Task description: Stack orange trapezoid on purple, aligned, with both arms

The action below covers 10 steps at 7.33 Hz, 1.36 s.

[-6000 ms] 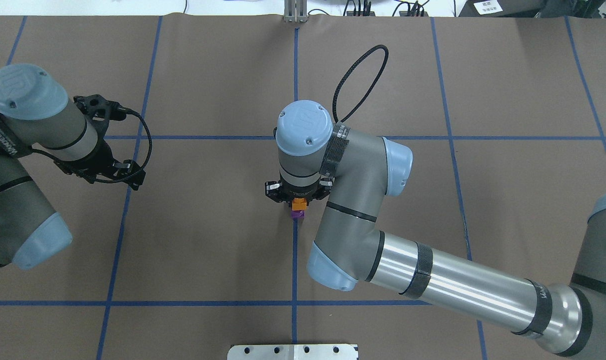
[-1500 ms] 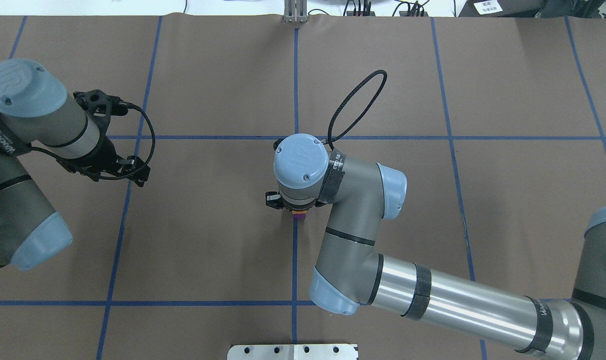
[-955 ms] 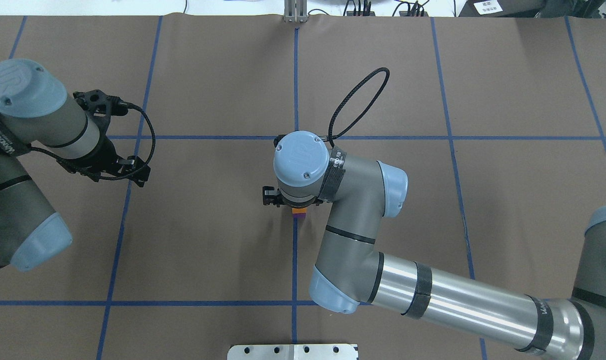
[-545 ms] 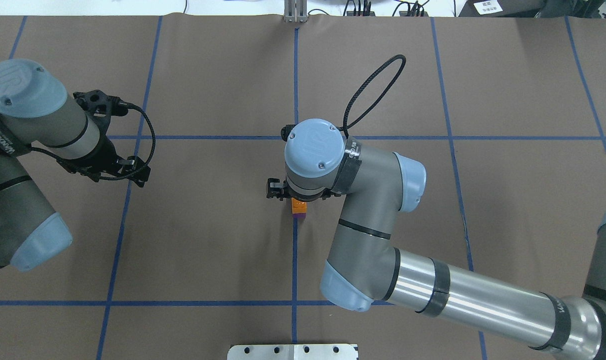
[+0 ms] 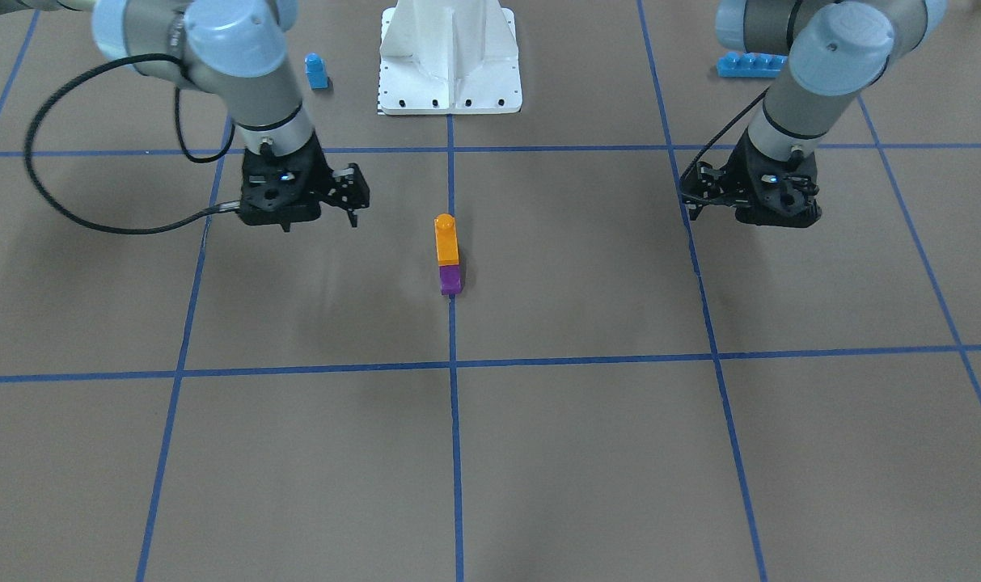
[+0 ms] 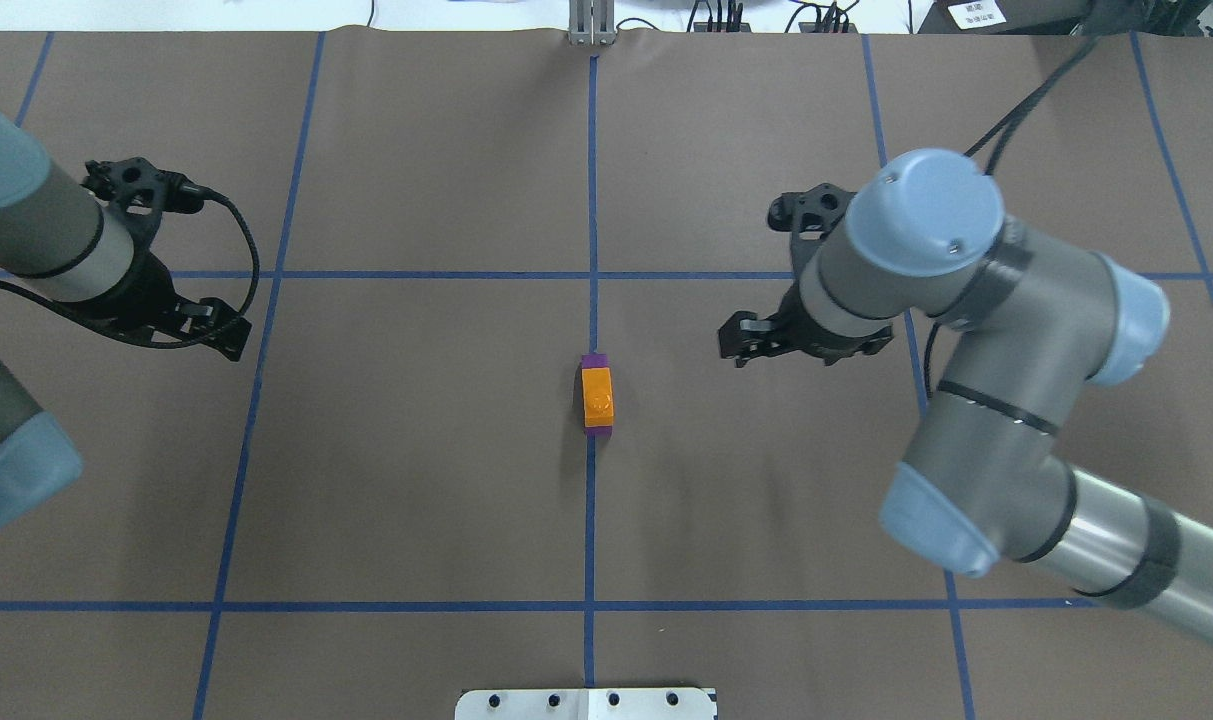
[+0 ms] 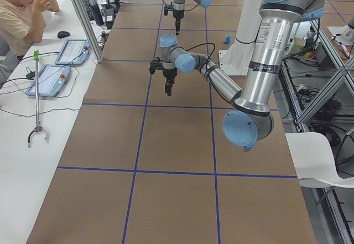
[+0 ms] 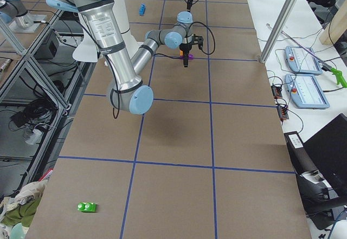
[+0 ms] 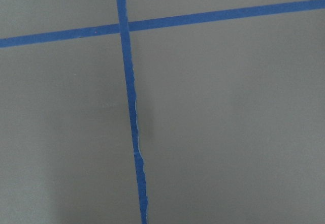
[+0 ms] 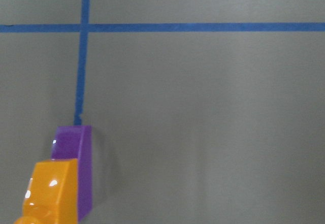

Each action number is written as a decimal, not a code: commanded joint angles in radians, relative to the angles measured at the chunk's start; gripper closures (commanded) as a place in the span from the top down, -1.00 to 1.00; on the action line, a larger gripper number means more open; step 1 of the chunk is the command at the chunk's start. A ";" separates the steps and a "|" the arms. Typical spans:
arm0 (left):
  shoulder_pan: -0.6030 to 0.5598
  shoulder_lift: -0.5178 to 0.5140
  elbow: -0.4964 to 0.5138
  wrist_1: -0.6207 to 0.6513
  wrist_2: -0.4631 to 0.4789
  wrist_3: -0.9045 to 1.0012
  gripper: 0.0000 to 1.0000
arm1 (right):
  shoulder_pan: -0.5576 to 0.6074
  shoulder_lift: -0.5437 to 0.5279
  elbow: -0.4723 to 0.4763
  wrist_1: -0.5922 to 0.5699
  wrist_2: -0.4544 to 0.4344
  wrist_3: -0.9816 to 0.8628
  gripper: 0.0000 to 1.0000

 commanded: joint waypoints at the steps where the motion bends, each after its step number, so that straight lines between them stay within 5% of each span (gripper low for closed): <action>1: -0.211 0.122 0.001 -0.001 -0.128 0.289 0.99 | 0.250 -0.233 0.049 0.005 0.140 -0.346 1.00; 4: -0.526 0.275 0.086 -0.004 -0.235 0.680 0.99 | 0.583 -0.443 -0.016 0.004 0.262 -0.792 1.00; 6: -0.710 0.285 0.190 -0.017 -0.233 0.874 0.99 | 0.755 -0.485 -0.131 0.001 0.265 -1.004 1.00; 7: -0.732 0.267 0.279 -0.021 -0.242 0.952 0.99 | 0.783 -0.484 -0.165 0.000 0.274 -1.049 1.00; 10: -0.732 0.244 0.311 -0.015 -0.238 0.947 0.99 | 0.876 -0.480 -0.224 0.006 0.279 -1.084 1.00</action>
